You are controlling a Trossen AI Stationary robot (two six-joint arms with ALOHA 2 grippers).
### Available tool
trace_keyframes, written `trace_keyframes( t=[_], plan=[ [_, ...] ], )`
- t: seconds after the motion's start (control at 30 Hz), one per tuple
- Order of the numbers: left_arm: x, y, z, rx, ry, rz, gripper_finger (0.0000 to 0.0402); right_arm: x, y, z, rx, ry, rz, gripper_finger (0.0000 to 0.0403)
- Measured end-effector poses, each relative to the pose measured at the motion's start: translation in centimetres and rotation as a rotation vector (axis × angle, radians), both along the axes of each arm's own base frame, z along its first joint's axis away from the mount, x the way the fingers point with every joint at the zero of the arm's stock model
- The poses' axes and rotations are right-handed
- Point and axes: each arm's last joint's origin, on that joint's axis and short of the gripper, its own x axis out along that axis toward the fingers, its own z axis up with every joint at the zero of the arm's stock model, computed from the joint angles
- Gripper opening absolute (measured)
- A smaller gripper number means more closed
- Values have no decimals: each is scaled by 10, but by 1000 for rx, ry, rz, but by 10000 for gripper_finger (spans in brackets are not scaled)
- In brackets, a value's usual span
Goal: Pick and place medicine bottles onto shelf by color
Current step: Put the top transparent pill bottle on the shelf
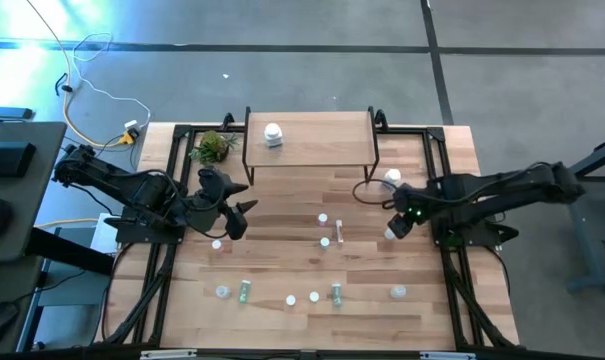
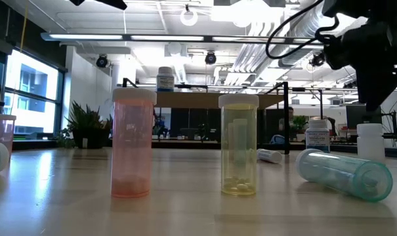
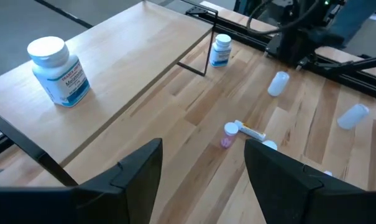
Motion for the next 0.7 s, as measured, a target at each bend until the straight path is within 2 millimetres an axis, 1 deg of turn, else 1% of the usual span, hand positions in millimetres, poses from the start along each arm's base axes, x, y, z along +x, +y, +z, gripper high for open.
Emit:
trace_keyframes(
  t=[0.17, 0.4, 0.6, 0.7],
  plan=[
    [0, 0, 0, 0, 1, 0, 216, 8, 8, -6, -35, 14, 17, 209],
    [0, 0, 0, 0, 0, 0, 216, 20, 19, -18, -38, 66, 51, 209],
    [0, 0, 0, -6, 3, -7, 216, 26, 25, -29, -54, 134, 41, 209],
    [0, 0, 0, -10, 4, -11, 216, 29, 27, -34, -90, 157, 30, 209]
  ],
)
